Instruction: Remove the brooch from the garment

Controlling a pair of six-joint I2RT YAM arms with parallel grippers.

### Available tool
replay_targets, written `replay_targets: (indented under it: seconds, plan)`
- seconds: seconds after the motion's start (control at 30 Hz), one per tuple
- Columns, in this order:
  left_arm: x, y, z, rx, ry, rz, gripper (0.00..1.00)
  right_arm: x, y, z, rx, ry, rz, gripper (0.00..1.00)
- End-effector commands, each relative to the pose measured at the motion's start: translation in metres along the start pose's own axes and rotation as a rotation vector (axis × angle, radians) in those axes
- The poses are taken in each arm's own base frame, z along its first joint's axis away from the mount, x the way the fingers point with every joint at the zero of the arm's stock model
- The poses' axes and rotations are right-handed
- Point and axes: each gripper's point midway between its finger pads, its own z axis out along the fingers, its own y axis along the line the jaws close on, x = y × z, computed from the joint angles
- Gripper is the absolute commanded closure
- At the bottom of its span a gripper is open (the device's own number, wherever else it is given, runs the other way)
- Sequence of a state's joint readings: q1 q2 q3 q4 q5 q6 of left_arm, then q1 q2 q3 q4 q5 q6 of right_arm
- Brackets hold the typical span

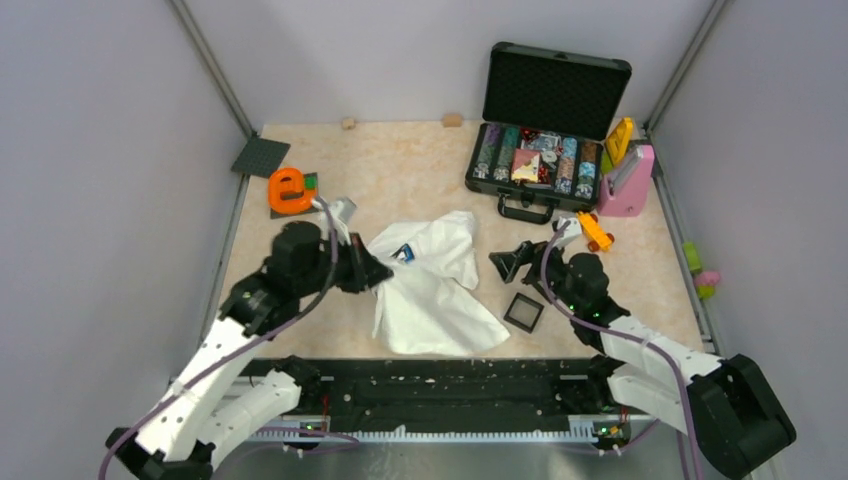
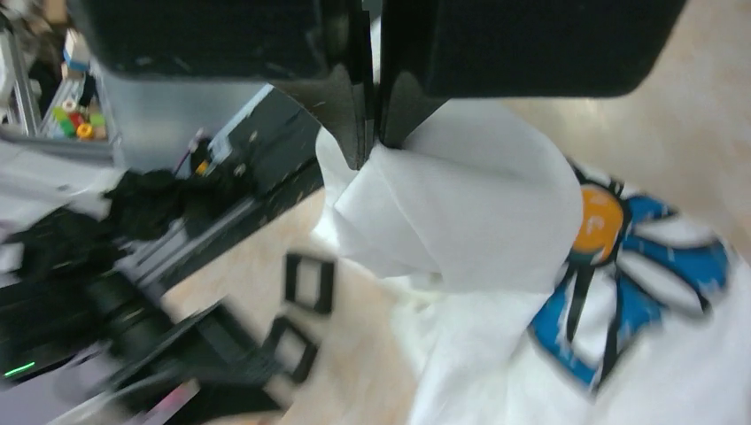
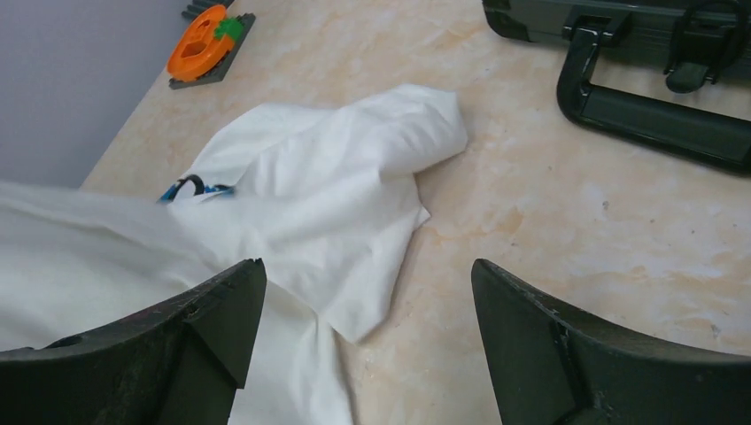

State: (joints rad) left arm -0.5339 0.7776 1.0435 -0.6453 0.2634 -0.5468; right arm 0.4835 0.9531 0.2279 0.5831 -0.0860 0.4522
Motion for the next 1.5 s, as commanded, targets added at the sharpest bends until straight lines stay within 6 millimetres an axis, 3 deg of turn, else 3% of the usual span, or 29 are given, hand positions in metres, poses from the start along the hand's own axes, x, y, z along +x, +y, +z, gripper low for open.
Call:
replay_targets:
  seconds: [0.0, 0.13, 0.3, 0.4, 0.7, 0.87, 0.97, 1.0, 1.03, 1.1, 1.2, 1.33, 1.47]
  plan:
    - [0.106, 0.039, 0.032, -0.017, 0.277, -0.225, 1.00, -0.001, 0.028, 0.003, -0.151, 0.004, -0.031, 0.12]
    - [0.147, 0.066, 0.034, -0.126, 0.351, -0.244, 1.00, 0.018, 0.032, 0.014, -0.175, 0.104, -0.020, 0.13]
    - [0.180, 0.060, 0.031, -0.115, 0.455, -0.195, 1.00, 0.041, 0.029, 0.034, -0.137, 0.223, -0.005, 0.17]
    - [0.192, 0.057, 0.027, -0.148, 0.524, -0.142, 0.95, 0.053, 0.024, 0.046, -0.082, 0.273, 0.019, 0.18]
    - [0.188, 0.064, 0.031, -0.246, 0.540, -0.055, 1.00, 0.045, 0.015, 0.091, 0.099, 0.306, 0.178, 0.21]
    - [0.180, 0.070, 0.035, -0.272, 0.487, -0.038, 1.00, 0.060, 0.013, 0.115, 0.174, 0.398, 0.192, 0.38]
    - [0.155, 0.087, 0.035, -0.397, 0.377, -0.009, 1.00, 0.064, 0.014, 0.124, 0.194, 0.427, 0.211, 0.46]
    - [0.147, 0.091, 0.036, -0.425, 0.346, 0.007, 1.00, 0.062, 0.018, 0.127, 0.182, 0.427, 0.218, 0.55]
    - [0.139, 0.094, 0.036, -0.444, 0.323, 0.021, 1.00, 0.058, 0.022, 0.129, 0.171, 0.427, 0.220, 0.71]
    - [0.125, 0.096, 0.036, -0.468, 0.294, 0.042, 1.00, 0.041, 0.030, 0.133, 0.167, 0.414, 0.213, 0.99]
    - [0.093, 0.106, 0.036, -0.522, 0.223, 0.066, 1.00, -0.008, 0.046, 0.138, 0.157, 0.338, 0.177, 1.00]
    - [0.028, 0.123, 0.032, -0.600, 0.108, 0.071, 1.00, -0.108, 0.073, 0.131, 0.160, 0.152, 0.128, 1.00]
    - [-0.041, 0.121, 0.014, -0.695, 0.002, 0.185, 1.00, -0.202, 0.102, 0.110, 0.128, 0.015, 0.115, 1.00]
